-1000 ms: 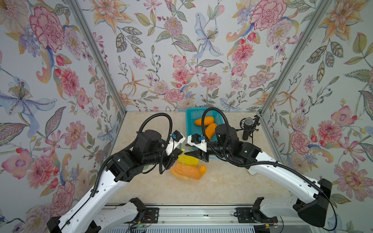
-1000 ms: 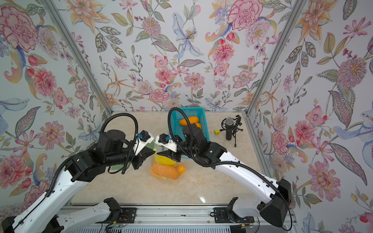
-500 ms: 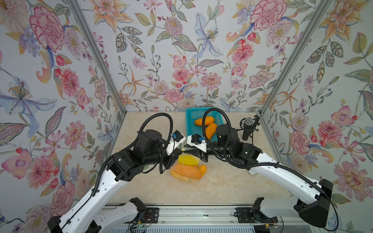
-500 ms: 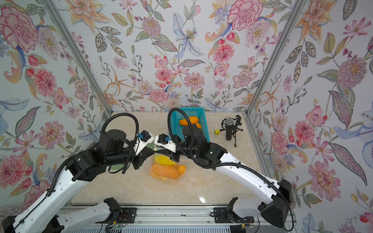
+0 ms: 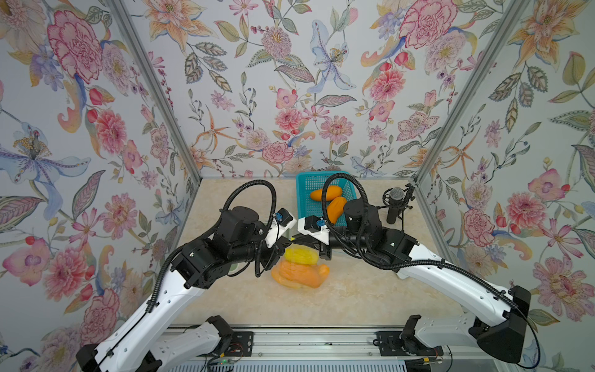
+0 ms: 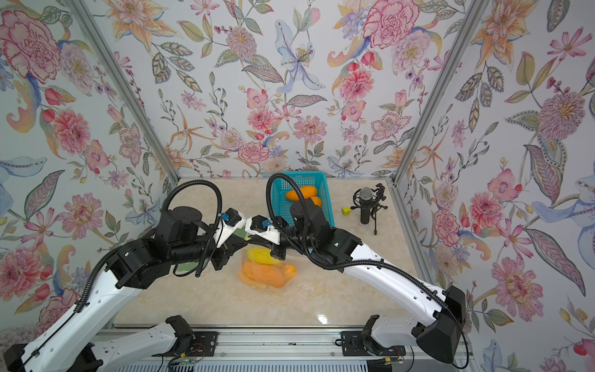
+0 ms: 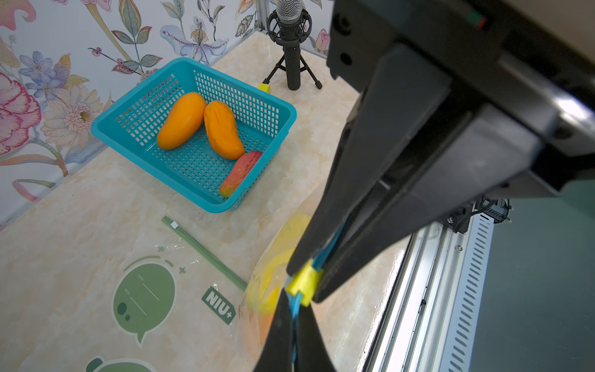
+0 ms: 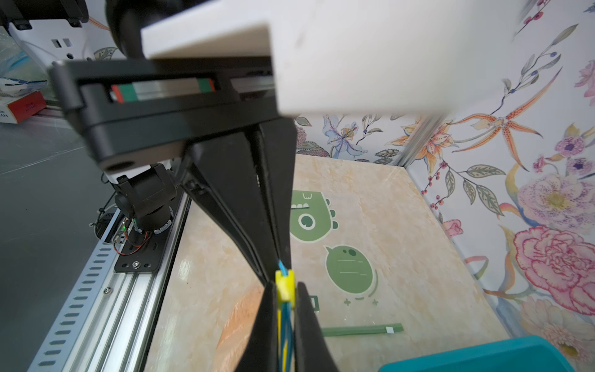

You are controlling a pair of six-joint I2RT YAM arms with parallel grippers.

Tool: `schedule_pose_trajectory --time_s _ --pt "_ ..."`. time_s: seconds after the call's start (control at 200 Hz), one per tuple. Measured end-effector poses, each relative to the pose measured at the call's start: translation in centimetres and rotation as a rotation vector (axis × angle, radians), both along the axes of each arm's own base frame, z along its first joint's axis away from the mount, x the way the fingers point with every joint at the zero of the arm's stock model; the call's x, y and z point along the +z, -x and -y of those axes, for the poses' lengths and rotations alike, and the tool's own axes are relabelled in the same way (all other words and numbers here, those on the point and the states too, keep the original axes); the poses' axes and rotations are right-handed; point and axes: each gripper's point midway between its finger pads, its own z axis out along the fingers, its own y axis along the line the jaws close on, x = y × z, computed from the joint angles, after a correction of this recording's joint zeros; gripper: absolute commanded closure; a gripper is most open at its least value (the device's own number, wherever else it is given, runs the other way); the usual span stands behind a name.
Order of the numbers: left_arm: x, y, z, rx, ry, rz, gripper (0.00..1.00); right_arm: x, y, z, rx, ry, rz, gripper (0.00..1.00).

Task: Place the mango in a zip-top bag and seal the zipper
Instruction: Zip the zipper on the zipper food storage bag.

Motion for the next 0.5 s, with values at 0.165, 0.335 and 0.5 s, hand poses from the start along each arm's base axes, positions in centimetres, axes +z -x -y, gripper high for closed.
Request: schedule_pose_trajectory --time_s 0.165,0.335,0.5 --pt "0.2 -0.4 -0.4 0.024 -0.010 0.014 0.49 0.2 -0.1 0.1 -0.005 0.001 0.000 1.00" --pt "0.6 -0.6 -0.9 0.051 -0.011 0.039 0.53 0.3 -0.2 0.2 -0.012 0.005 -0.011 1.00" --pt "1.3 -0.3 -1.3 0.054 -0.002 0.065 0.61 0.4 -0.6 0.5 -0.018 0.001 -0.027 1.00"
